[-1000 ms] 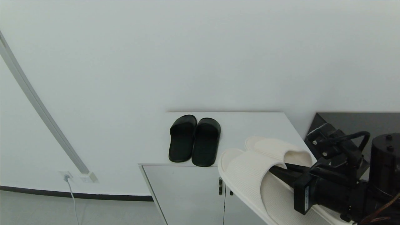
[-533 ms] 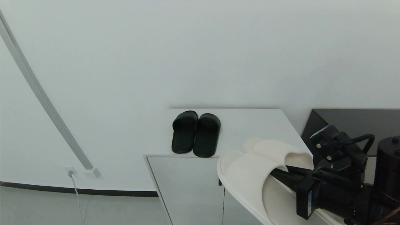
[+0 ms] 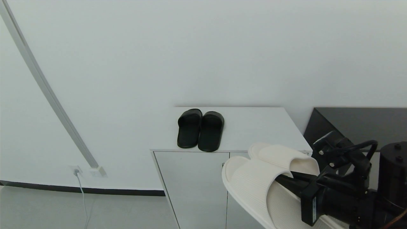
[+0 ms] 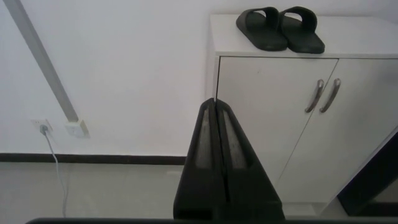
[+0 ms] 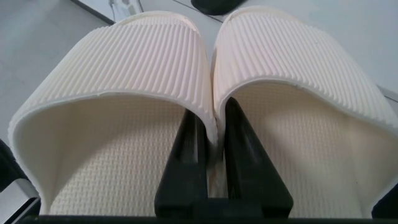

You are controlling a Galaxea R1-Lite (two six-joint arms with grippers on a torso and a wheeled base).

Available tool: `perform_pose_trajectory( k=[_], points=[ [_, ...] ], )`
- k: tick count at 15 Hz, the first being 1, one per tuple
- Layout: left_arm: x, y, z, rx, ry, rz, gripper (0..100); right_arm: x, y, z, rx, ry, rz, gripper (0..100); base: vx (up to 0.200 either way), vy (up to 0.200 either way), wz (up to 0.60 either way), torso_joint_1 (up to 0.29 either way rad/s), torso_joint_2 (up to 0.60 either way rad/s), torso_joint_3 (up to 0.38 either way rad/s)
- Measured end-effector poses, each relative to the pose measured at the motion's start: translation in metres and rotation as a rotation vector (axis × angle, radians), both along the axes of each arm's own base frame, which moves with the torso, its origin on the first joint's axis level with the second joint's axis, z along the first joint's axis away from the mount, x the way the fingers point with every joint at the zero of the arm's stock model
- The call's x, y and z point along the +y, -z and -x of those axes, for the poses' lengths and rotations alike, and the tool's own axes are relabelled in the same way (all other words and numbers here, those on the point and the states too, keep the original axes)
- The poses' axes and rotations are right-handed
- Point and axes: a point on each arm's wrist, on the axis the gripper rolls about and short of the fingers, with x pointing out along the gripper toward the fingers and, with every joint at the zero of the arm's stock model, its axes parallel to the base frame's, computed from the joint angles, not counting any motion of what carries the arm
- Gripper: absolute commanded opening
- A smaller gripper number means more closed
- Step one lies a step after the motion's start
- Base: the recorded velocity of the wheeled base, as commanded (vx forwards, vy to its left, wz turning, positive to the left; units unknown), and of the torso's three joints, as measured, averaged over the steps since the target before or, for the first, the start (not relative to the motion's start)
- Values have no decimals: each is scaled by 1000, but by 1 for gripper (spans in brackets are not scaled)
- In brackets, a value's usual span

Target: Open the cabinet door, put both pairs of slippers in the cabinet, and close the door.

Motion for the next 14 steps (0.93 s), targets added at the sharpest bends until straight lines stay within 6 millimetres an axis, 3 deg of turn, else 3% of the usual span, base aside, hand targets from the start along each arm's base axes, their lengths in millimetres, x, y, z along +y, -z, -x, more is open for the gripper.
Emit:
perform_pose_trajectory(
  k=[3, 9, 10, 14],
  points=[
    [0, 0, 0, -1, 0, -2, 0, 1, 3, -1, 7, 0, 8, 0, 0, 0, 0, -25, 56, 33],
    [0, 0, 0, 1, 1, -4, 0, 2, 8, -2, 23, 1, 26, 0, 0, 0, 0, -150, 359, 193],
    [0, 0, 0, 1, 1, -4, 100, 2, 9, -2, 26, 0, 29, 0, 0, 0, 0, -163, 398, 227],
    [0, 0, 0, 1, 1, -5, 100, 2, 12, -1, 26, -6, 48, 0, 0, 0, 0, -210, 497, 286]
  ],
)
